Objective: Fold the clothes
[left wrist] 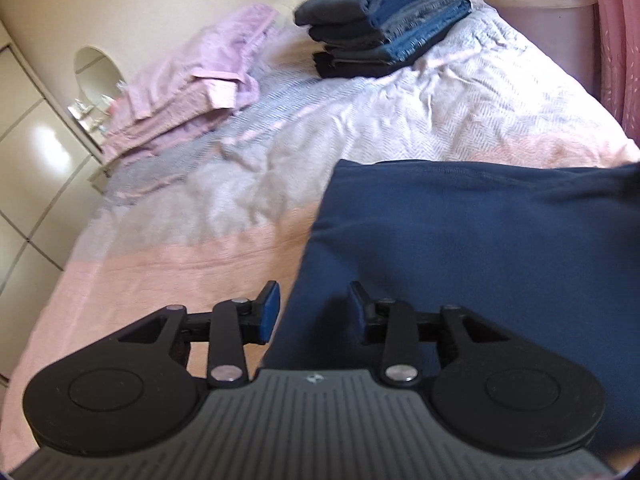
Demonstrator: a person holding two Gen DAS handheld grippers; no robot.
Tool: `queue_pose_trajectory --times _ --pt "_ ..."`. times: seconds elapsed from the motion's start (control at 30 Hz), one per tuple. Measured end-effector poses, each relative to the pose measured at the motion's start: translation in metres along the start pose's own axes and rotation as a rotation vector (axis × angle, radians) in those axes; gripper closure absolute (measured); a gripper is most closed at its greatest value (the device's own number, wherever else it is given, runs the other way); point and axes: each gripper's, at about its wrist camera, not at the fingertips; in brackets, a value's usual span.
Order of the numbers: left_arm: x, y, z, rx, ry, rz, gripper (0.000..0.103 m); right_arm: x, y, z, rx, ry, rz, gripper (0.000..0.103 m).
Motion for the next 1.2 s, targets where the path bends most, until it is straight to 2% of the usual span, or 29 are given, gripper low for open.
queue_pose_trajectory --times 0.03,0.07,0.17,0.3,0.37,0.4,0.47,0.57,0.63,0.67,0.73,0.77,0.9,0.97,1.0,1.03,1.1,1.13,1.2 --pt "0.004 0.011 0.001 -0.01 -0.002 -0.002 0.069 0.0 0.007 0.01 0.008 0.039 -0.007 0.029" --pt "0.01 0.023 0.0 -0.018 -0.015 -0.002 0.069 0.0 0.014 0.023 0.006 0.085 -0.017 0.018" --pt "0.029 0.056 -0.009 -0.034 -0.077 -0.006 0.065 0.004 0.02 0.066 -0.056 0.212 -0.009 0.018" --pt "0.054 0.081 -0.04 -0.058 -0.226 -0.001 0.049 0.012 0.006 0.125 -0.113 0.355 0.016 0.018" --pt "0.069 0.086 -0.059 -0.078 -0.323 -0.007 0.044 0.014 -0.011 0.15 -0.126 0.418 0.047 0.018" --pt "0.074 0.087 -0.066 -0.085 -0.358 -0.012 0.043 0.017 -0.023 0.162 -0.119 0.463 0.069 0.018" --pt "0.086 0.085 -0.079 -0.096 -0.435 -0.021 0.042 0.027 -0.051 0.181 -0.047 0.602 0.115 0.018" --pt "0.099 0.077 -0.093 -0.142 -0.564 -0.064 0.029 0.042 -0.075 0.194 0.071 0.826 0.138 0.019" --pt "0.106 0.067 -0.1 -0.166 -0.636 -0.096 0.023 0.041 -0.075 0.189 0.09 0.885 0.135 0.034" --pt "0.108 0.06 -0.102 -0.176 -0.667 -0.112 0.022 0.038 -0.072 0.184 0.071 0.885 0.141 0.047" --pt "0.11 0.045 -0.107 -0.191 -0.718 -0.139 0.021 0.033 -0.063 0.173 0.035 0.879 0.137 0.068" --pt "0.109 0.038 -0.108 -0.2 -0.734 -0.158 0.021 0.031 -0.057 0.168 0.042 0.892 0.124 0.083" --pt "0.1 0.011 -0.112 -0.247 -0.811 -0.234 0.021 0.02 -0.031 0.142 0.034 0.853 0.084 0.084" --pt "0.097 0.0 -0.115 -0.254 -0.866 -0.252 0.021 0.017 -0.015 0.132 0.045 0.826 0.069 0.084" --pt "0.095 -0.005 -0.116 -0.254 -0.895 -0.258 0.028 0.019 -0.007 0.129 0.055 0.821 0.065 0.085" --pt "0.093 -0.009 -0.118 -0.254 -0.921 -0.262 0.043 0.02 0.001 0.127 0.065 0.815 0.065 0.085" --pt "0.09 -0.011 -0.119 -0.236 -0.947 -0.239 0.06 0.022 0.012 0.119 0.087 0.811 0.078 0.085" --pt "0.087 -0.006 -0.119 -0.235 -0.944 -0.225 0.066 0.023 0.015 0.116 0.098 0.817 0.085 0.085" --pt "0.085 0.01 -0.115 -0.236 -0.939 -0.195 0.07 0.025 0.022 0.113 0.109 0.828 0.094 0.085"
Point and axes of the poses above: each gripper's, at about its wrist camera, not at the fingertips, and y roughly against the way its jaws point, z to its left, x to its underside, and after that the axes turned 4 degrees about -x, right-handed
